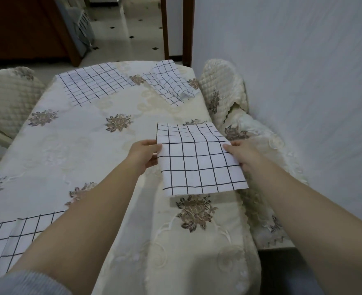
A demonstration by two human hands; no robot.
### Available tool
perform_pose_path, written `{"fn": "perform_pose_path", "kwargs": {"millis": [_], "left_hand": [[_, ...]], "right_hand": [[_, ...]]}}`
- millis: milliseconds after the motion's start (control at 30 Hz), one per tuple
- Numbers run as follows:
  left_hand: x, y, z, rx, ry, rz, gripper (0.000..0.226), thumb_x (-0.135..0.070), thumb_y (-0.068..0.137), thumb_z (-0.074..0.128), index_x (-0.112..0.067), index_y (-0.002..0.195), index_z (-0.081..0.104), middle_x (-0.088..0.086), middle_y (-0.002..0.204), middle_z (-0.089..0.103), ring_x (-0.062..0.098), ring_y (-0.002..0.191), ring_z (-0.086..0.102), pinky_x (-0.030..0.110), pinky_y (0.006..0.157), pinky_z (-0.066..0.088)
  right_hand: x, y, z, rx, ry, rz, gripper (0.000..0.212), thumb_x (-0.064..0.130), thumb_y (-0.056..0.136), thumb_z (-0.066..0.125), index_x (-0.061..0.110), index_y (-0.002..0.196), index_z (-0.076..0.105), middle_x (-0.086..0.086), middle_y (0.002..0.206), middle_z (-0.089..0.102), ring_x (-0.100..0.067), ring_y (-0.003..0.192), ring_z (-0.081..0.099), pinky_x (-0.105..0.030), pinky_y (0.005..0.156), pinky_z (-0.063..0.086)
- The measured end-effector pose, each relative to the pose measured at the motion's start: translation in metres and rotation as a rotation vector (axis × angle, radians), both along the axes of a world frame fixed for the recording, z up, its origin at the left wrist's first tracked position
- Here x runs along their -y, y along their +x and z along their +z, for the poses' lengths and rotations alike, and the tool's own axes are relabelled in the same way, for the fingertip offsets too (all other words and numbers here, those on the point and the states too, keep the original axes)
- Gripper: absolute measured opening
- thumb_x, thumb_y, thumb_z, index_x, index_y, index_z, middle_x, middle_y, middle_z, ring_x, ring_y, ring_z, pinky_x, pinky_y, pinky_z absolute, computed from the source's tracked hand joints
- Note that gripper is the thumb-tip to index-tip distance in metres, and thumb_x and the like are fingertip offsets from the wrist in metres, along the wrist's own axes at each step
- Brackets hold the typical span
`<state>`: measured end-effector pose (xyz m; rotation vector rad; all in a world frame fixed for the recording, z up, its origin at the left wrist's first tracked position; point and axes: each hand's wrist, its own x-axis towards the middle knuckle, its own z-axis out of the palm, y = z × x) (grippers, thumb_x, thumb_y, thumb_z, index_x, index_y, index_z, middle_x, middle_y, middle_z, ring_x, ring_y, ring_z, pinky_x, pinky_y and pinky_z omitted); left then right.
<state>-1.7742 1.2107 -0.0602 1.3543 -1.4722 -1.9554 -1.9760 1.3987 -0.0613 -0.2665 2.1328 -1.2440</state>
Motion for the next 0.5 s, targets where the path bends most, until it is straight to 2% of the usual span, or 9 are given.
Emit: {"fn": "perform_pose_path", "kwargs": {"millis": [67, 133, 200, 300, 400, 433, 500], "left_hand": [[-0.006, 0.006, -0.015, 0.027, 0.045, -0.002, 0.011, -0.002, 0.088, 0.063, -0.012, 0.091, 0.061, 0.007, 0.081, 0.067, 0.019, 0.059, 0.066, 0.029, 0.060, 0.057], [-0.012, 0.011, -0.030, 0.072, 0.093, -0.004, 0.009, 0.000, 0.088, 0.062, -0.008, 0.092, 0.060, 0.009, 0.082, 0.066, 0.021, 0.065, 0.065, 0.031, 0.061, 0.057], [-0.019, 0.016, -0.046, 0.125, 0.149, -0.007, 0.004, 0.001, 0.088, 0.061, -0.003, 0.090, 0.060, 0.012, 0.080, 0.066, 0.023, 0.067, 0.065, 0.033, 0.063, 0.058], [-0.032, 0.024, -0.065, 0.181, 0.227, -0.010, 0.004, -0.002, 0.090, 0.060, 0.002, 0.090, 0.061, 0.014, 0.076, 0.065, 0.025, 0.065, 0.064, 0.029, 0.049, 0.056], [-0.042, 0.033, -0.078, 0.211, 0.259, 0.008, 0.009, -0.004, 0.092, 0.056, -0.001, 0.084, 0.059, 0.014, 0.077, 0.062, 0.024, 0.064, 0.061, 0.028, 0.049, 0.056], [-0.044, 0.036, -0.082, 0.214, 0.264, 0.016, 0.010, -0.005, 0.092, 0.056, 0.000, 0.084, 0.059, 0.014, 0.077, 0.062, 0.024, 0.064, 0.061, 0.027, 0.050, 0.056], [-0.048, 0.043, -0.087, 0.212, 0.280, 0.033, 0.009, -0.005, 0.091, 0.057, 0.002, 0.089, 0.061, 0.015, 0.081, 0.064, 0.025, 0.067, 0.062, 0.030, 0.055, 0.058]], "right_hand": [[-0.006, 0.006, -0.014, 0.042, 0.028, 0.001, 0.021, 0.016, 0.087, 0.068, 0.004, 0.104, 0.063, -0.013, 0.087, 0.067, -0.022, 0.068, 0.063, -0.032, 0.063, 0.056], [-0.012, 0.012, -0.030, 0.072, 0.066, -0.001, 0.023, 0.012, 0.084, 0.071, 0.002, 0.103, 0.063, -0.017, 0.093, 0.069, -0.027, 0.075, 0.066, -0.040, 0.072, 0.058], [-0.018, 0.017, -0.043, 0.095, 0.103, -0.001, 0.019, 0.011, 0.083, 0.071, 0.003, 0.098, 0.063, -0.017, 0.093, 0.068, -0.028, 0.078, 0.065, -0.041, 0.074, 0.057], [-0.027, 0.026, -0.062, 0.098, 0.148, -0.032, 0.021, 0.018, 0.083, 0.072, 0.005, 0.095, 0.063, -0.012, 0.091, 0.066, -0.026, 0.084, 0.063, -0.039, 0.081, 0.054], [-0.038, 0.033, -0.081, 0.097, 0.210, -0.048, 0.031, 0.028, 0.080, 0.074, 0.004, 0.098, 0.064, -0.012, 0.100, 0.067, -0.027, 0.091, 0.063, -0.035, 0.085, 0.053], [-0.042, 0.036, -0.085, 0.115, 0.226, -0.049, 0.031, 0.029, 0.080, 0.075, 0.005, 0.095, 0.064, -0.013, 0.101, 0.067, -0.028, 0.092, 0.064, -0.036, 0.085, 0.054], [-0.052, 0.041, -0.090, 0.148, 0.250, -0.052, 0.033, 0.028, 0.080, 0.075, 0.003, 0.098, 0.064, -0.014, 0.096, 0.067, -0.027, 0.083, 0.064, -0.034, 0.071, 0.055]]}}
